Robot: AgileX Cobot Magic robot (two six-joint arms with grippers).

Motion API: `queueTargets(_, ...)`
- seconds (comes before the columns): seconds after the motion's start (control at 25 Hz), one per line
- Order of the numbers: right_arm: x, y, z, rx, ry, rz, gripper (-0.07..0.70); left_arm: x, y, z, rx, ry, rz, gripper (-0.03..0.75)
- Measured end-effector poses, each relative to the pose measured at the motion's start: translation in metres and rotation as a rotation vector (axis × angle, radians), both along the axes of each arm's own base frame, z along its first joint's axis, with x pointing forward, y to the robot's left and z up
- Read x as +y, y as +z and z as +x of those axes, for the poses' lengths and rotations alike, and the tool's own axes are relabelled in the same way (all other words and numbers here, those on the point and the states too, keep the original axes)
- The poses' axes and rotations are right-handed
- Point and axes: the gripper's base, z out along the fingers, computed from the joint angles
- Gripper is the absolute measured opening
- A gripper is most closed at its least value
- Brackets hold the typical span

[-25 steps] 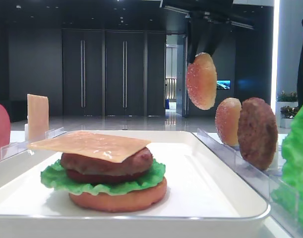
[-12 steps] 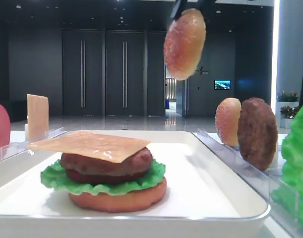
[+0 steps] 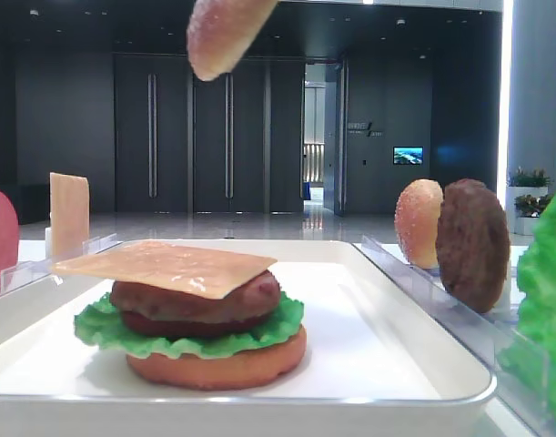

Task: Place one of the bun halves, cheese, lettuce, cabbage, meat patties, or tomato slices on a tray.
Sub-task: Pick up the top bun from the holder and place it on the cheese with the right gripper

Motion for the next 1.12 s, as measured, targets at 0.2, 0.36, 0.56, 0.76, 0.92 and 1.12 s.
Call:
queueTargets(0.2, 0.003, -0.02, -0.012, -0.001, 0.013, 0.184, 0.16, 0.0, 0.0, 0.0, 0.0, 0.0, 0.0, 0.408)
queueTargets(0.36, 0.002, -0.047, -0.023, 0.03, 0.01, 0.261, 0.16, 0.0, 0.0, 0.0, 0.0, 0.0, 0.0, 0.408)
queueTargets(0.56, -0.006, -0.081, -0.034, 0.076, -0.034, 0.22, 0.16, 0.0, 0.0, 0.0, 0.0, 0.0, 0.0, 0.408)
queueTargets(0.76, -0.005, -0.092, -0.038, 0.072, -0.054, 0.179, 0.15, 0.0, 0.0, 0.0, 0.0, 0.0, 0.0, 0.408)
queueTargets(0.92, -0.002, -0.101, -0.036, 0.101, -0.057, 0.181, 0.15, 0.0, 0.0, 0.0, 0.0, 0.0, 0.0, 0.408)
queueTargets(1.12, 0.002, -0.111, -0.031, 0.126, -0.062, 0.2, 0.15, 0.0, 0.0, 0.0, 0.0, 0.0, 0.0, 0.408)
